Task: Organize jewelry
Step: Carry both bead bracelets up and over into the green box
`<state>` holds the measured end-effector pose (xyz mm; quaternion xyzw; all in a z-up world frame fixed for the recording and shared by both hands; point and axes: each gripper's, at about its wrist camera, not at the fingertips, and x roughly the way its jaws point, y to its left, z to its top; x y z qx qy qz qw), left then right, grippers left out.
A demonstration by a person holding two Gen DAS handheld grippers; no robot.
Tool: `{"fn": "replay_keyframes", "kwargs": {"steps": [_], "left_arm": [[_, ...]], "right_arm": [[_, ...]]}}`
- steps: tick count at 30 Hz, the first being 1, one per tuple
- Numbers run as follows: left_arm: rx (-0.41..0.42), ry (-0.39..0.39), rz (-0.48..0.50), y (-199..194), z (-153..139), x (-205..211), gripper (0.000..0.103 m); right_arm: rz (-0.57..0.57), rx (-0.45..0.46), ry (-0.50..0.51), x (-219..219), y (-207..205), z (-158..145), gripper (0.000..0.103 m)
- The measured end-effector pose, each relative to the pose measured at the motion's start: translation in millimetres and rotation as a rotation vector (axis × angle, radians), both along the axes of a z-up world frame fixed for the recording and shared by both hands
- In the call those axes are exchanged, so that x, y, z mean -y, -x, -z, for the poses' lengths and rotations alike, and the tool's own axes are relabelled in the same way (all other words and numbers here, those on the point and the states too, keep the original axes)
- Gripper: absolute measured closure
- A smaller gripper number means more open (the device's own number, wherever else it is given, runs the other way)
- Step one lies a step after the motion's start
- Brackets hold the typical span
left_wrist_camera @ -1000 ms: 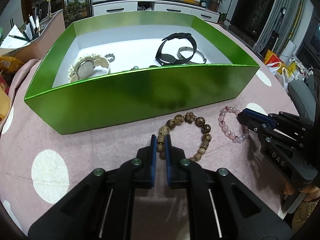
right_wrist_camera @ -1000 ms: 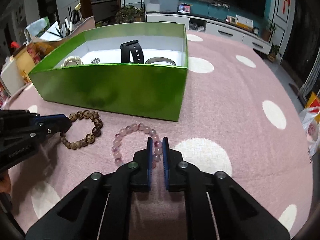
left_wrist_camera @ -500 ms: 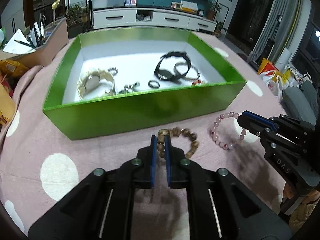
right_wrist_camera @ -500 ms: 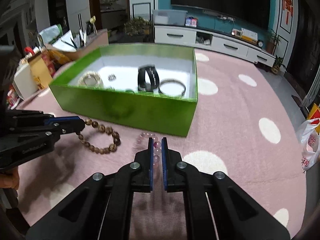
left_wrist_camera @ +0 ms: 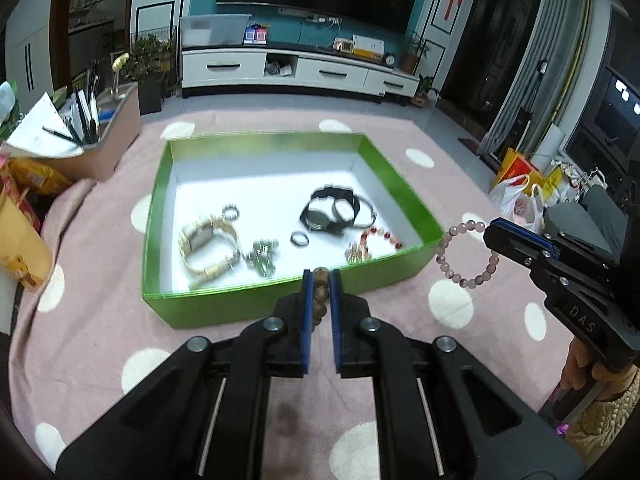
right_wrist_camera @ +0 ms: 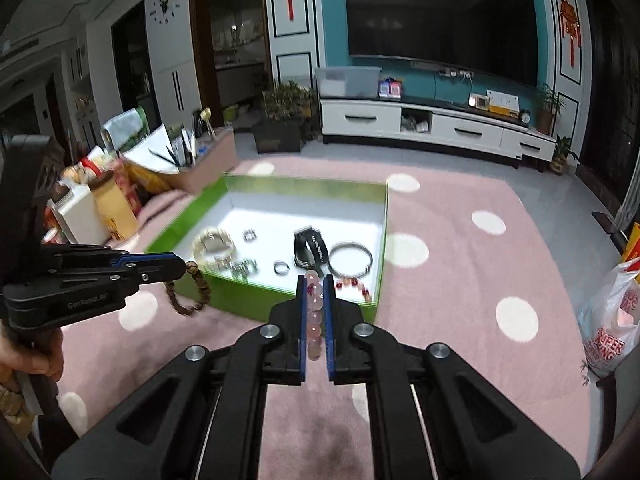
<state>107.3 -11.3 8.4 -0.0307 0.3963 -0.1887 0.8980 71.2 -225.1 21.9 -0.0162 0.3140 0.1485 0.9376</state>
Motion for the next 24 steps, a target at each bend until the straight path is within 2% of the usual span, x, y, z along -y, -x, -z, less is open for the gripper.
{"fn": "replay_keyframes", "kwargs": {"steps": [12,17,24], "left_arm": [[0.095,-0.024,0.001,-33,-57,1,0.095],[0.095,-0.017,-0.003,-55,-66,3,0.095],[0.057,-0.002,-0.008,-91,-61,6,0.095]], "right_arm": [[-0.026,0.071,-0.012,-5,-28,-41,0.096],[-0.032,0.076,0.001,-10,-46,-46,0.096],[-0.034,0.048,-0.021,-12,-77,-42,0.096]]}}
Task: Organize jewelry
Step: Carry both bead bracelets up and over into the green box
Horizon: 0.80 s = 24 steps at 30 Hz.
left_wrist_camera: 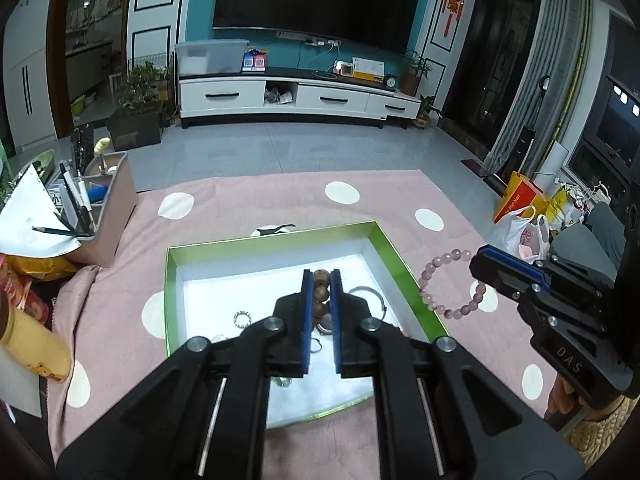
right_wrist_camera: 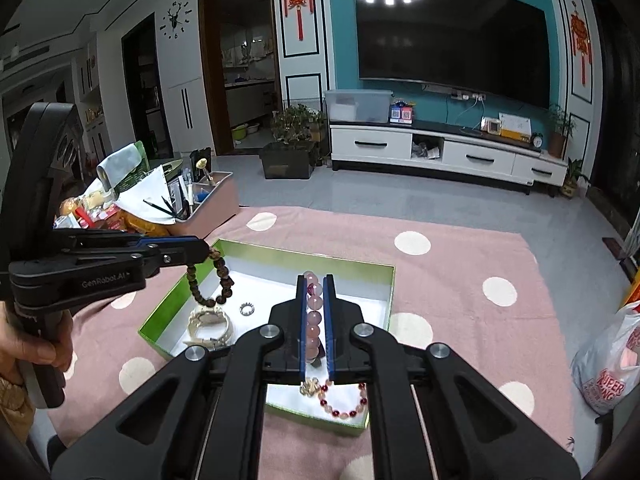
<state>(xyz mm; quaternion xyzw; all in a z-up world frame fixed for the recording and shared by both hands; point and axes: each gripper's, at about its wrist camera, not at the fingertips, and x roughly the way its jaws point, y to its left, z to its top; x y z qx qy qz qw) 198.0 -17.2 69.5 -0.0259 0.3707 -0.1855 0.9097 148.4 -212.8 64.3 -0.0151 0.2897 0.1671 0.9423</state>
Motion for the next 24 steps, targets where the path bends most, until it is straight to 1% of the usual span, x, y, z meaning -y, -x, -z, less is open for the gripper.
{"fn": "replay_keyframes", "kwargs": {"steps": [7,11,18,24], "left_arm": [[-0.078,0.061,-0.017,-35,15,-3,0.095],[-0.108,0.073,-0.032,-49,26,-3,0.095],[-0.157,0.064,-0.052,-68,50,-1,0.095],[-0.190,0.022,-0.061,-80,73,4,0.095]], "right_arm": [[0.013,-0.046,-0.041,2,-35,4,0.096],[0.020,-0.063,-0.054,3,-50,8,0.096],[0.025,-0.105,-0.047,-1,-70,24,0.096],[0.026,-0.145,-0.031,-9,-84,43,0.096]]}}
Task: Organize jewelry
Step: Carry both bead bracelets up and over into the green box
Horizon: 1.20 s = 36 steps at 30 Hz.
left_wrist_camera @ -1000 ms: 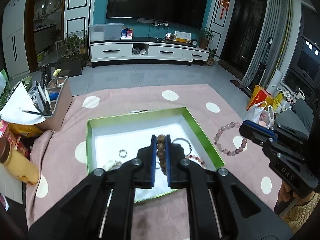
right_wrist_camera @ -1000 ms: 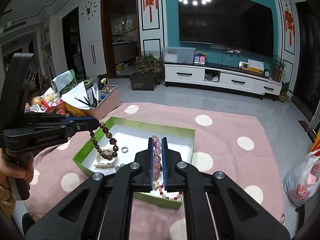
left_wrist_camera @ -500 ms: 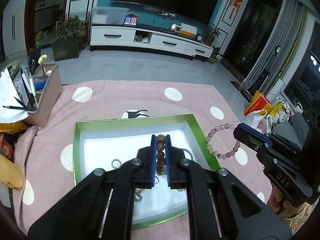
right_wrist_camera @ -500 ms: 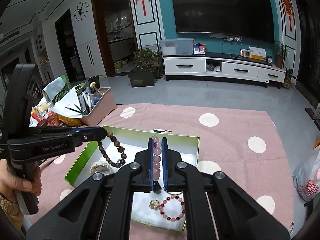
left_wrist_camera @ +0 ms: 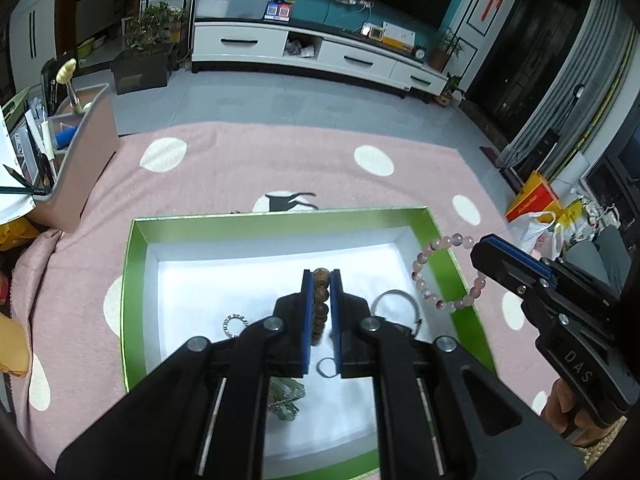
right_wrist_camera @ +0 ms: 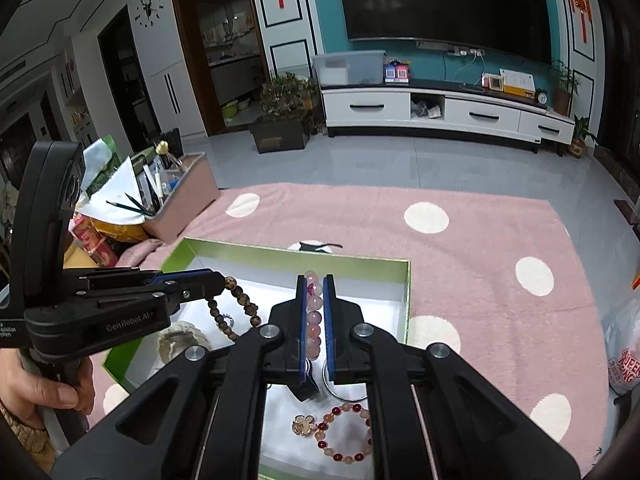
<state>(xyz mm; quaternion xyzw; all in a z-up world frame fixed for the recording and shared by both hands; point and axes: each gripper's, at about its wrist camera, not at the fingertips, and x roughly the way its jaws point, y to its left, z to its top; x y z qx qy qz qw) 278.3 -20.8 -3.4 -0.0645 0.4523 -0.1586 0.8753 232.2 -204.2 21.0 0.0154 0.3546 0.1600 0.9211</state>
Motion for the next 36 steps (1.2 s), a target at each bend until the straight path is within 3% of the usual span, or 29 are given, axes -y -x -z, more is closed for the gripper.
{"fn": "replay_keyframes", "kwargs": {"steps": [19,36], "left_arm": [[-0.024,-0.169,-0.001,-16,40,7,0.095],[-0.040,-0.207,-0.004,-15,47,5,0.095]], "right_arm": [[0.039,-0.158,0.075,-7,-36,53,0.096],[0.054,-0.190,0.113,-5,-41,63,0.096]]}}
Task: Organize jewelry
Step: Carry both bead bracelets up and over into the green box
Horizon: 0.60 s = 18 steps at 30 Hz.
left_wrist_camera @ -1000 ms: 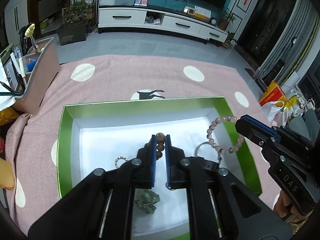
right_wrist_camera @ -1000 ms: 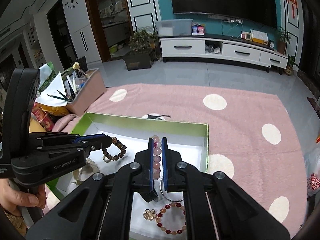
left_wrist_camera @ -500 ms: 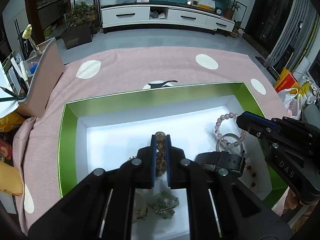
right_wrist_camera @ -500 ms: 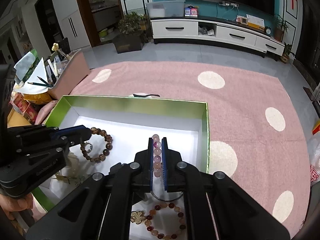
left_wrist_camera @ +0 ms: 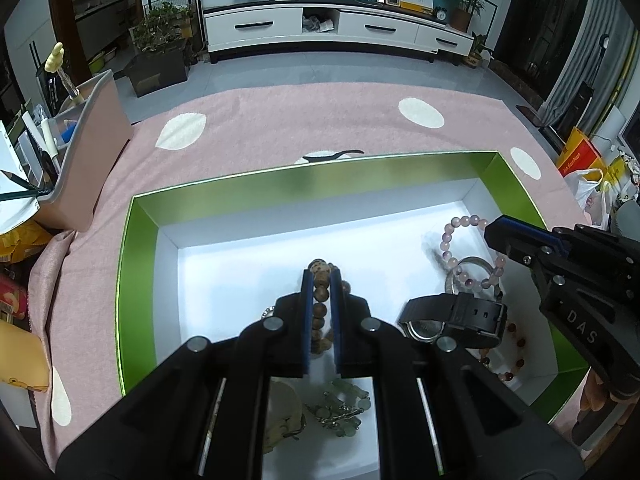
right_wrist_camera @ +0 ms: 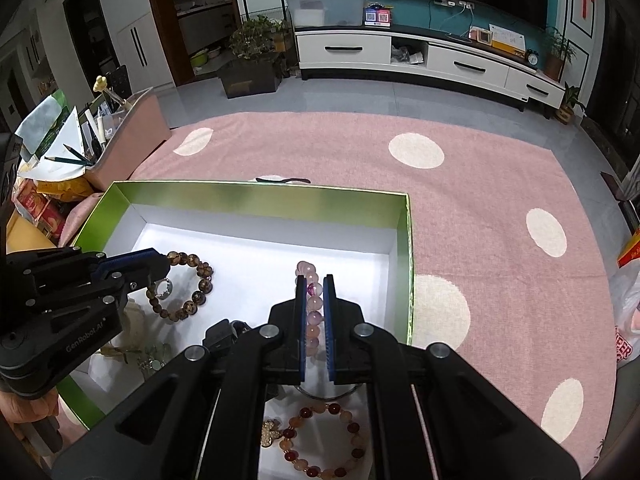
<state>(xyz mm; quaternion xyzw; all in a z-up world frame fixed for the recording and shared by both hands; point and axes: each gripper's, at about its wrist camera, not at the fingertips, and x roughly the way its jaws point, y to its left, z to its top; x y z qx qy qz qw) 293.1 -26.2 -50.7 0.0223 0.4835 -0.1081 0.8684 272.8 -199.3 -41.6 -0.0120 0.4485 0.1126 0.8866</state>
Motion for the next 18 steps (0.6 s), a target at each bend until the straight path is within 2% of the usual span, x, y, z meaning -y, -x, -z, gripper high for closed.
{"fn": "replay_keyframes", "kwargs": {"steps": [18], "left_arm": [[-0.016,-0.017,0.000,0.6,5.3,2.7,0.095]], "right_arm": [[0.004,-0.014,0.018,0.4,0.4,5.3,0.096]]}}
